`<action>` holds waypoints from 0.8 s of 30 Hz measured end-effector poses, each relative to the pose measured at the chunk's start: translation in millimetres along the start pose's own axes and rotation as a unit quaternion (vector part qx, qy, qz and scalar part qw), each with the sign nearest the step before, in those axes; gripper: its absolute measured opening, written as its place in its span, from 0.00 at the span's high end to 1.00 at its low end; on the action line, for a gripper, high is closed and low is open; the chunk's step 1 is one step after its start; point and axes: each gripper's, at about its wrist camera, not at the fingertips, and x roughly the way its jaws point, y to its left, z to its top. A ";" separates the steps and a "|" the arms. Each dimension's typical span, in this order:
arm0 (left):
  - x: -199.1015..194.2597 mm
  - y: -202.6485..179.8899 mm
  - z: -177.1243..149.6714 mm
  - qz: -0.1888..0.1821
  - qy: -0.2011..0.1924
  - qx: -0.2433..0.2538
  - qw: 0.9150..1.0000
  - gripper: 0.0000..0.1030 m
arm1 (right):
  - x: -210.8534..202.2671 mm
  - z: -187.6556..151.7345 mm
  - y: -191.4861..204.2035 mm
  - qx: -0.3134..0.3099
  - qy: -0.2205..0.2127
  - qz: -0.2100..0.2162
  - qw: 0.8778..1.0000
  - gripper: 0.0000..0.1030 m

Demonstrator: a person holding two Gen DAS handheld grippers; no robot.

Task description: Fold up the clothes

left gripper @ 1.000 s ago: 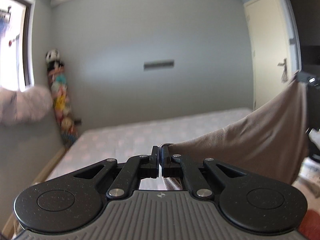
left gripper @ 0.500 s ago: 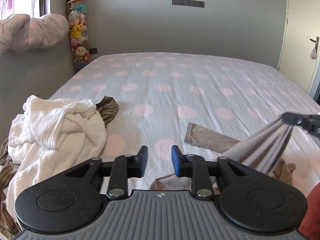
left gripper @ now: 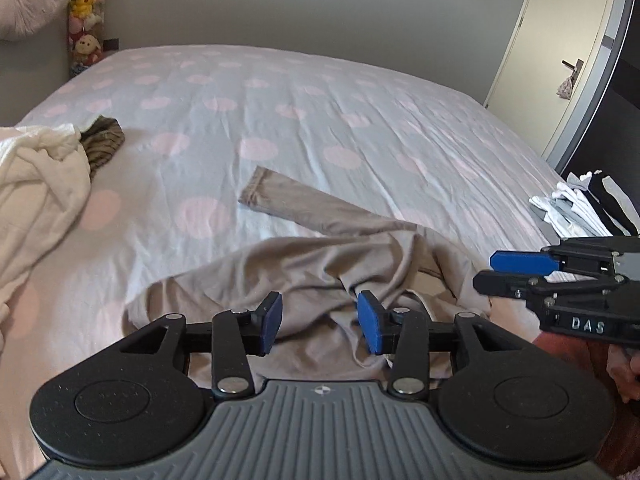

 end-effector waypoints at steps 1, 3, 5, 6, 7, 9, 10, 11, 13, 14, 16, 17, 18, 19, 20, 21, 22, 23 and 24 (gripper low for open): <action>2.7 -2.7 -4.0 -0.010 0.008 -0.003 1.000 0.62 | 1.1 -7.2 5.1 -0.002 0.007 0.005 1.000 0.52; 8.8 -9.7 -12.6 -0.037 0.020 -0.005 0.999 0.61 | 4.1 -19.5 12.2 -0.007 0.010 -0.005 1.000 0.52; 14.6 -17.3 -20.3 -0.056 0.028 -0.002 0.998 0.58 | 5.9 -27.9 17.4 -0.022 0.005 -0.032 0.999 0.53; 18.7 -20.8 -23.5 -0.062 0.033 0.002 0.998 0.55 | 5.6 -30.2 19.3 -0.028 0.000 -0.040 0.999 0.53; 23.2 -24.4 -26.5 -0.066 0.040 0.007 0.997 0.55 | 4.0 -30.4 20.5 -0.032 -0.007 -0.043 0.999 0.53; 33.7 -29.9 -32.0 -0.068 0.055 0.015 0.996 0.55 | 4.7 -31.5 21.5 -0.036 -0.011 -0.051 0.998 0.60; 39.4 -31.0 -34.4 -0.067 0.062 0.015 0.996 0.55 | 6.2 -32.1 19.2 -0.032 -0.009 -0.052 0.998 0.65; 45.0 -31.9 -36.7 -0.066 0.069 0.015 0.995 0.55 | 7.7 -32.6 16.2 -0.025 -0.008 -0.051 0.998 0.67; 54.2 -33.6 -41.8 -0.067 0.080 0.018 0.994 0.55 | 9.3 -33.3 9.5 -0.008 -0.009 -0.050 0.999 0.78; 58.0 -34.2 -43.8 -0.067 0.083 0.017 0.994 0.55 | 8.0 -33.1 5.1 0.006 -0.013 -0.048 0.999 0.79; 63.9 -34.5 -46.4 -0.071 0.082 0.011 0.994 0.56 | 6.1 -33.6 -2.0 0.030 -0.020 -0.042 0.998 0.79; 65.6 -33.9 -46.6 -0.076 0.078 0.005 0.994 0.57 | 5.9 -34.2 -3.9 0.036 -0.022 -0.039 0.998 0.78; 66.5 -34.3 -45.9 -0.078 0.071 0.002 0.994 0.60 | 6.0 -34.8 -5.0 0.041 -0.024 -0.038 0.998 0.78; 67.1 -35.1 -44.8 -0.079 0.062 0.001 0.995 0.63 | 6.2 -35.0 -5.4 0.044 -0.025 -0.037 0.998 0.78; 67.4 -36.4 -43.4 -0.077 0.054 0.004 0.996 0.64 | 6.6 -35.1 -5.6 0.046 -0.026 -0.037 0.998 0.78; 67.3 -37.9 -42.2 -0.075 0.045 0.009 0.996 0.68 | 6.7 -35.0 -6.2 0.049 -0.028 -0.035 0.998 0.78; 67.5 -40.6 -40.0 -0.076 0.036 0.013 0.996 0.70 | 6.6 -34.9 -6.9 0.051 -0.030 -0.034 0.998 0.78; 67.4 -42.7 -38.5 -0.079 0.029 0.017 0.996 0.71 | 6.6 -34.8 -8.0 0.056 -0.031 -0.032 0.997 0.78; 67.0 -45.4 -36.9 -0.079 0.023 0.021 0.996 0.79 | 6.6 -34.7 -9.4 0.060 -0.032 -0.030 0.997 0.78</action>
